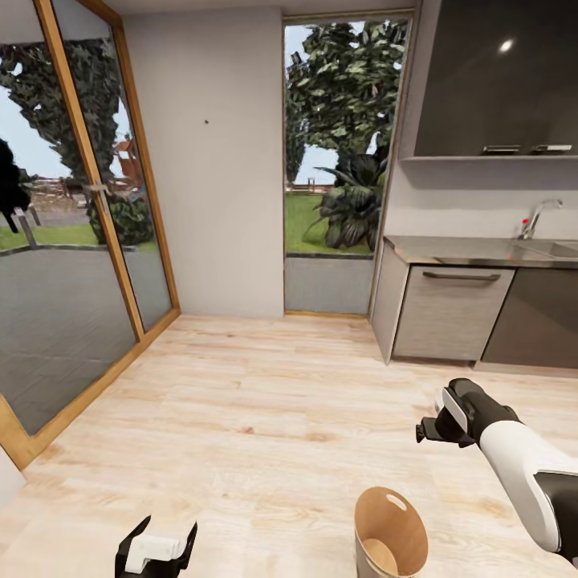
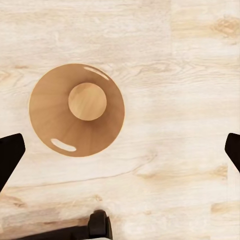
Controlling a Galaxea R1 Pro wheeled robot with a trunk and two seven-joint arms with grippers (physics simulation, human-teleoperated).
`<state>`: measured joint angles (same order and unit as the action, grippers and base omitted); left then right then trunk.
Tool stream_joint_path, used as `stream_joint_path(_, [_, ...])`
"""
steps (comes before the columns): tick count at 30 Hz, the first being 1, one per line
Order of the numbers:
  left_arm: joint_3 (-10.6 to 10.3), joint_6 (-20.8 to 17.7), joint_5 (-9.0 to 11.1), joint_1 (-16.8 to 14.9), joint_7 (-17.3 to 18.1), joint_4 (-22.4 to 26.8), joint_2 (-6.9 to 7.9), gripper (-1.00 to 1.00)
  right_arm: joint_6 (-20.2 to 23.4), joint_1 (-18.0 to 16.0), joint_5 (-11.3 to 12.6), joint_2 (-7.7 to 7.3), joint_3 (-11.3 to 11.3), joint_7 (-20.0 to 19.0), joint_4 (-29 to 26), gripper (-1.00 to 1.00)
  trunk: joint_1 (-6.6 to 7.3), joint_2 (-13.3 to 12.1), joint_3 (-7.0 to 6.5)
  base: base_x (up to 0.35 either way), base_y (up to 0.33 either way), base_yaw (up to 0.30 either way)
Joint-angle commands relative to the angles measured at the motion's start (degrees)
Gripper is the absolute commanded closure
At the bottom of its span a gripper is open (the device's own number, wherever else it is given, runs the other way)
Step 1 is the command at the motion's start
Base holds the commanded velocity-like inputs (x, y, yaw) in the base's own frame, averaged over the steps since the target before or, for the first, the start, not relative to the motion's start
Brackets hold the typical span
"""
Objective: Put the three can of soda from the living room inside the tash can in the kitchen.
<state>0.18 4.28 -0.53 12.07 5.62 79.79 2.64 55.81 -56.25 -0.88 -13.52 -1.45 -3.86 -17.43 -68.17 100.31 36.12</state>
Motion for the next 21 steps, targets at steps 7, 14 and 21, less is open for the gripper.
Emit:
stream_joint_path(7, [0.0,-0.27,0.01,-0.01,0.0,0.0,0.0,-1.0,0.0,0.0,0.0,-0.09,0.03,0.0,-0.05,-1.0,-1.54,2.82,1.26,0.0,0.0,0.0])
stream_joint_path(14, [0.0,-0.32,0.05,-0.02,0.0,-0.06,0.0,-1.0,0.0,0.0,0.0,-0.08,0.04,0.0,0.01,-1.0,-3.08,5.63,2.52,0.0,0.0,0.0])
stream_joint_path(21, [0.0,-0.33,0.08,-0.03,0.0,-0.01,0.0,-1.0,0.0,0.0,0.0,0.01,0.2,0.0,0.03,-1.0,-4.62,8.44,3.77,0.0,0.0,0.0])
